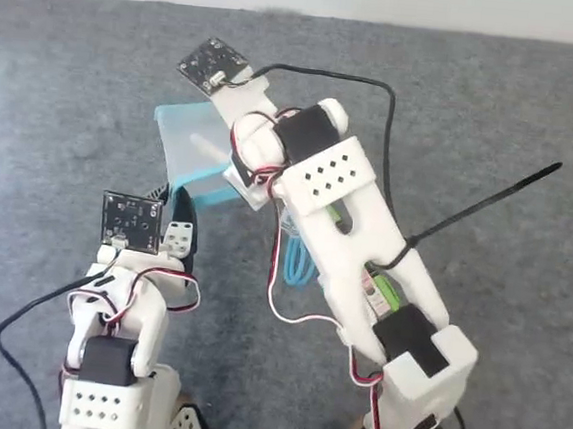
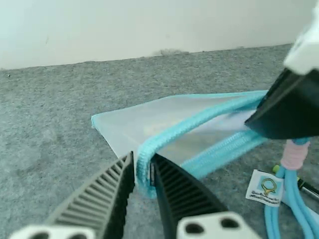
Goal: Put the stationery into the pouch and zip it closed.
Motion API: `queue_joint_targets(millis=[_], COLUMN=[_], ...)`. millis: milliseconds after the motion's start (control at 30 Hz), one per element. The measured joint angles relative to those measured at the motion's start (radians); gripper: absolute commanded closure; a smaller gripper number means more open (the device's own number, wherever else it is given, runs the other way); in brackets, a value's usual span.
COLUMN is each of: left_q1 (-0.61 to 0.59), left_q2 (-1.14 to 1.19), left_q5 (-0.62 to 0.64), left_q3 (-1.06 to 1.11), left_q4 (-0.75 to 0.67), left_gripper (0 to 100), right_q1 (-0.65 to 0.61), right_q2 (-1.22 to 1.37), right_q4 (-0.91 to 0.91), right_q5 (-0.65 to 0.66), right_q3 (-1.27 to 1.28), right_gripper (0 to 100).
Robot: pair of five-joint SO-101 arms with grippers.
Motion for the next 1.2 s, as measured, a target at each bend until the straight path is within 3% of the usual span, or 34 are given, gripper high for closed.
queue_joint_targets(millis=[133,500,800,967,1200], left_q1=[0.0,0.0,-0.002,-0.021,-0.155], left_q2=[0.0,0.0,0.0,0.0,0.0], left_q5=[0.0,0.0,0.0,0.0,-0.074], left_q3=[0.0,0.0,0.0,0.0,-0.015], left_q4=[0.0,0.0,0.0,0.0,0.084], left_gripper=[95,95,95,93,84], right_q1=[-0.026,-0.049,0.117,0.244,0.316], right_q2=[0.0,-0.152,-0.377,-0.413,-0.631], right_q4=[-0.011,0.011,0.144,0.106,-0.279], right_q5=[-0.003,-0.003,-0.003,-0.003,0.031], right_q3=[-0.002,-0.003,0.015,0.258,0.881], right_gripper=[79.5,79.7,79.7,81.3,83.9])
